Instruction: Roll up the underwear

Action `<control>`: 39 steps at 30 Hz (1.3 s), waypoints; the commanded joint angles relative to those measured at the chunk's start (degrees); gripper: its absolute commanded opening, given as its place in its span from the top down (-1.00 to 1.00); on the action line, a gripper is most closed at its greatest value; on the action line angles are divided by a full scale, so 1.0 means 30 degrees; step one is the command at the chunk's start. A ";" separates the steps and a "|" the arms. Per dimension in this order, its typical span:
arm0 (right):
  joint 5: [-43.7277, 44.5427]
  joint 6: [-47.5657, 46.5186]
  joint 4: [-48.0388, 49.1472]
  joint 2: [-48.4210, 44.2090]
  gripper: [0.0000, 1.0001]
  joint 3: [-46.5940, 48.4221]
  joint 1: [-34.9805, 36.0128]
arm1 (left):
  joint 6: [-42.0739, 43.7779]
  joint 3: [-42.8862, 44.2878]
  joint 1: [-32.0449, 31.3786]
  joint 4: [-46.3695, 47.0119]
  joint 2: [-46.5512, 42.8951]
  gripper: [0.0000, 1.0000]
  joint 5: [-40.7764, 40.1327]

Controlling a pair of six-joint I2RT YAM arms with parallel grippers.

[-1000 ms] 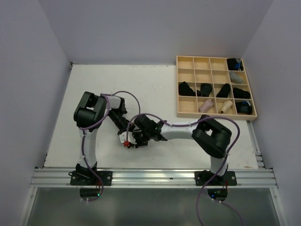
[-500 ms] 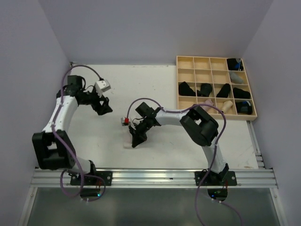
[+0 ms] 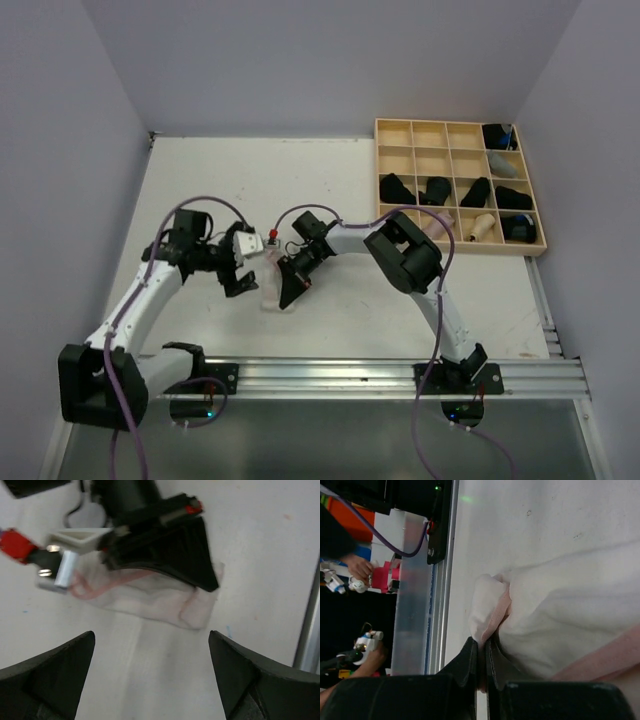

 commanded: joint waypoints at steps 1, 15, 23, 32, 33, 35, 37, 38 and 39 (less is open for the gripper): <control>0.0978 0.1397 0.0427 0.1142 1.00 -0.0011 -0.0150 | 0.0653 -0.3459 -0.2620 0.2436 -0.3606 -0.97 -0.3067; 0.0597 0.3038 0.1862 0.1846 1.00 -0.0859 -0.0591 | 0.0001 -0.7127 -0.8894 0.7301 -0.2445 -0.40 -0.6908; 0.0392 0.3390 0.2214 0.2021 1.00 -0.0919 -0.0708 | 0.0762 -0.7187 -0.9979 0.8362 -0.0336 -0.20 -0.8054; 0.0568 0.3830 0.2331 0.2226 0.96 -0.0364 -0.0942 | 0.2665 -0.5458 -1.0449 0.4029 0.2653 0.74 -0.6766; 0.0626 0.3830 0.2274 0.2227 0.95 -0.0275 -0.0942 | 0.2464 -0.5661 -1.0420 0.4809 0.2625 1.00 -0.7287; 0.0742 0.3772 0.2070 0.2110 0.82 -0.0129 -0.0971 | 0.1434 -0.6248 -1.0711 0.5636 0.2653 1.00 -0.8139; 0.1386 0.3538 0.1980 0.1470 0.39 -0.0128 -0.1030 | 0.1876 -0.5988 -1.0742 0.4850 0.3353 1.00 -0.8112; 0.1649 0.3450 0.1980 0.1146 0.34 -0.0215 -0.1088 | 0.2021 -0.5724 -1.0742 0.3831 0.3792 1.00 -0.7851; 0.2203 0.3391 0.1922 0.0766 0.21 -0.0245 -0.1234 | 0.1471 -0.5519 -1.0742 0.3589 0.4782 1.00 -0.7646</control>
